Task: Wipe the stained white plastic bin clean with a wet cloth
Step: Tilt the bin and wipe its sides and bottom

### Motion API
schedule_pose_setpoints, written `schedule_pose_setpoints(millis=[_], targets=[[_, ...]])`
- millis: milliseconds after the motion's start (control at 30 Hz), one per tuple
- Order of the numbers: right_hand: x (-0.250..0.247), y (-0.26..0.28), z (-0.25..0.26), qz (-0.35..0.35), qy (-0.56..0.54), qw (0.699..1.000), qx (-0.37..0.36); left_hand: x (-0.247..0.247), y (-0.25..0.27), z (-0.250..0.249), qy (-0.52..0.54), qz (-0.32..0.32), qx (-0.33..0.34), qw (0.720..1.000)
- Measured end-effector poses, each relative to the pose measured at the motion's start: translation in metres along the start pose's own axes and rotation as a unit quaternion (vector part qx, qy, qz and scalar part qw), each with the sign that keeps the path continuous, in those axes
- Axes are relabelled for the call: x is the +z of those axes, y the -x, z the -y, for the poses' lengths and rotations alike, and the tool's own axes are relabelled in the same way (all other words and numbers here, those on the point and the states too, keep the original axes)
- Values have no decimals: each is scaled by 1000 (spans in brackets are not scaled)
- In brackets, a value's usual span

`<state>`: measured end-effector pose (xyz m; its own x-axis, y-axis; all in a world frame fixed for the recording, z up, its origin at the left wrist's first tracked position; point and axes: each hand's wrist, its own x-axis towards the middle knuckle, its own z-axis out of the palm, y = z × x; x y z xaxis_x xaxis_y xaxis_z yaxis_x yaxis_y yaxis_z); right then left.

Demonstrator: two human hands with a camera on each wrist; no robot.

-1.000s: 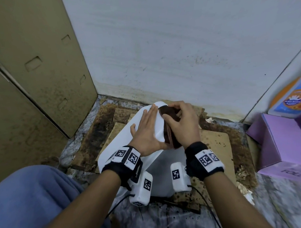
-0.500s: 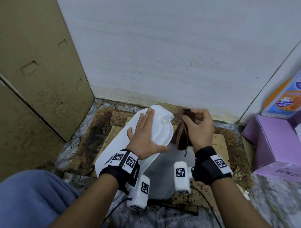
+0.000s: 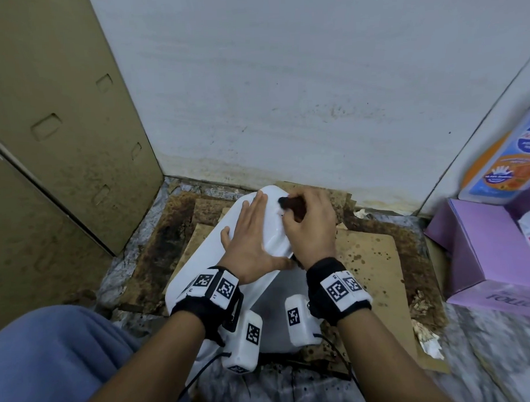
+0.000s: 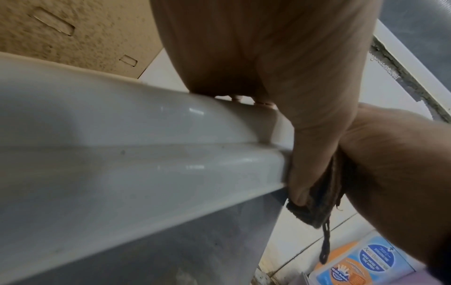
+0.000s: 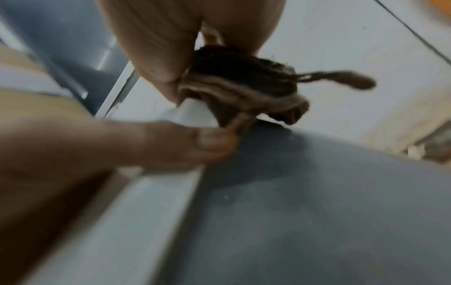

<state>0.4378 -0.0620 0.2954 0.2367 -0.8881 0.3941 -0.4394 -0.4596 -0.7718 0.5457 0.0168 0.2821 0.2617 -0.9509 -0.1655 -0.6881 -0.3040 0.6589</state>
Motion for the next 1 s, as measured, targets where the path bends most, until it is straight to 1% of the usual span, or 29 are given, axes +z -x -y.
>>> schedule_pose_setpoints(millis=[33,100,133,167,200,233,300,367,400,500,567,667,800,900,933,1000], targets=[[-3,-1,-5,-26,-1,1000,15,0,1,0,-3,1,1,1000],[-15,-6,-19,-86,-38,991,100,-1,2,2,-10,1,0,1000],[-22,-8,-24,-99,-77,981,147,-2,2,3,-11,2,-3,1000],[-27,-9,-30,-97,-118,972,176,-4,3,5,-7,1,-6,1000],[-31,-8,-32,-86,-146,969,178,-6,3,6,-2,-1,-9,1000],[-31,-7,-30,-68,-159,971,164,-7,3,7,2,-3,-10,1000],[-24,-4,-19,-14,-164,980,110,-8,3,7,5,-6,-9,1000],[-9,0,-8,41,-119,991,46,-9,4,8,6,-7,-5,1000],[-2,1,-3,49,-92,994,27,-9,4,9,10,-8,-4,1000],[8,3,6,14,-78,997,26,-12,6,13,19,-13,-3,1000],[9,4,4,-9,-94,994,48,-14,6,15,20,-10,-4,1000],[8,5,-6,-25,-149,979,140,-17,7,16,18,-12,-2,1000],[-1,17,-31,-12,-138,973,187,-24,8,27,28,-21,3,999],[-7,25,-49,-50,-161,952,254,-36,11,32,40,-4,11,999],[-8,25,-52,-59,-173,945,271,-40,12,32,51,1,11,999],[-9,24,-50,-62,-189,939,280,-47,14,27,103,-14,2,995]])
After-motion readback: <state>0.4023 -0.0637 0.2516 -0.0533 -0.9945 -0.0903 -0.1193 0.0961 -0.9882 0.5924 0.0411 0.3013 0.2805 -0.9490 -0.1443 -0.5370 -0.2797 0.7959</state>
